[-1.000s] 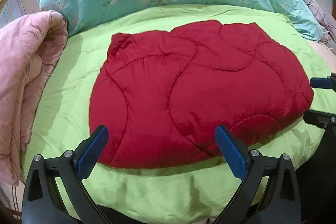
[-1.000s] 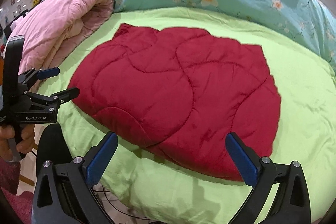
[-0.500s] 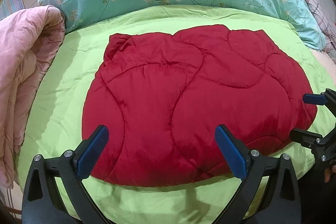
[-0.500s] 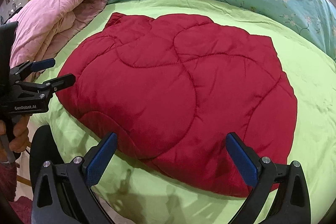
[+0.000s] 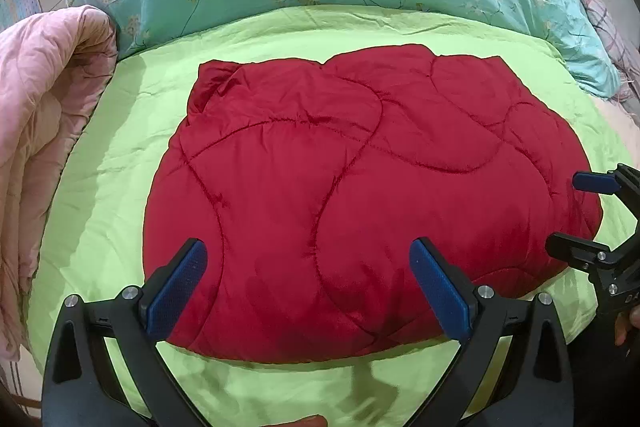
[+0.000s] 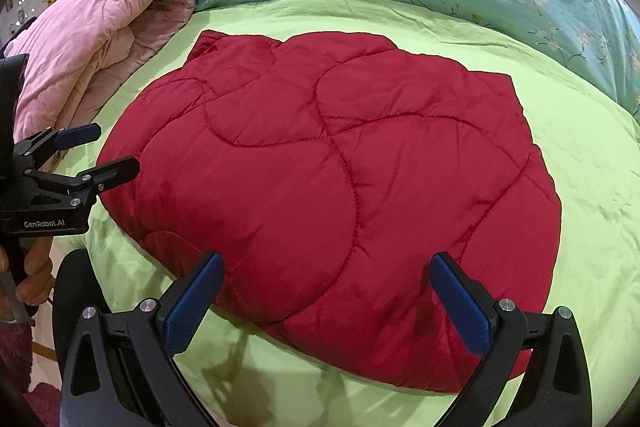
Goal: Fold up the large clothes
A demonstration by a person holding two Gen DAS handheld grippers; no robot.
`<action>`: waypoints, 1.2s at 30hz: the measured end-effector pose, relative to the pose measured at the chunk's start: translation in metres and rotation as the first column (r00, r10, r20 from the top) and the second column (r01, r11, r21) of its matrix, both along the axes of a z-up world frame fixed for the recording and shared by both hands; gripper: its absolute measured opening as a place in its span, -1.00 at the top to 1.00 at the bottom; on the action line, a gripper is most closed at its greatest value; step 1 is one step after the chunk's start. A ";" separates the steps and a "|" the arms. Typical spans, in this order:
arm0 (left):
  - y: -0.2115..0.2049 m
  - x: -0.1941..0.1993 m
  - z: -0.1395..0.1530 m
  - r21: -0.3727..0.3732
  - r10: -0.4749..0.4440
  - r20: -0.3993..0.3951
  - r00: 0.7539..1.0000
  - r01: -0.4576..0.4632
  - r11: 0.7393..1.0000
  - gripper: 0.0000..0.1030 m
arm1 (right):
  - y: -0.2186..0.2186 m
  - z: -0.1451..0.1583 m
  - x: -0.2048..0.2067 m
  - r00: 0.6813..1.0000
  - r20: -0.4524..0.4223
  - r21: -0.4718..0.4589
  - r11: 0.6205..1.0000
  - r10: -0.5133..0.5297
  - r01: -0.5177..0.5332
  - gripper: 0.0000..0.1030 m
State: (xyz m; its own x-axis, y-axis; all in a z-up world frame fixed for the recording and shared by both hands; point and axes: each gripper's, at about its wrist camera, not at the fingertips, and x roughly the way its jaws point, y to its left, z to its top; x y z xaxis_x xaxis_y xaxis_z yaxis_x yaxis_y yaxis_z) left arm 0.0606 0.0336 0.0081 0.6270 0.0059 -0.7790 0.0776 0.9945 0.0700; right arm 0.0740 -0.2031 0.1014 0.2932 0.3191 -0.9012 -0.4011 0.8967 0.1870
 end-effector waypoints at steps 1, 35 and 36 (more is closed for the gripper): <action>0.000 0.000 0.000 -0.002 -0.001 0.001 1.000 0.001 1.000 -0.97 | 0.000 0.000 0.001 1.000 0.001 0.000 1.000 0.000 0.000 -1.00; -0.008 0.003 0.007 0.014 -0.004 0.023 1.000 0.003 1.000 -0.97 | 0.001 0.007 0.009 1.000 0.019 0.000 1.000 -0.008 0.008 -1.00; -0.008 0.003 0.007 0.014 -0.005 0.023 1.000 0.004 1.000 -0.97 | 0.001 0.007 0.009 1.000 0.019 -0.001 1.000 -0.008 0.008 -1.00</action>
State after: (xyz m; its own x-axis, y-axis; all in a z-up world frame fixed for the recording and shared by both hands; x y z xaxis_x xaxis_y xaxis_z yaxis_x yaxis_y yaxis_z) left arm 0.0639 0.0252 0.0150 0.6450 0.0140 -0.7640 0.0802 0.9931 0.0859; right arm 0.0826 -0.2025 0.1082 0.3132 0.3160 -0.8956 -0.3975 0.9001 0.1786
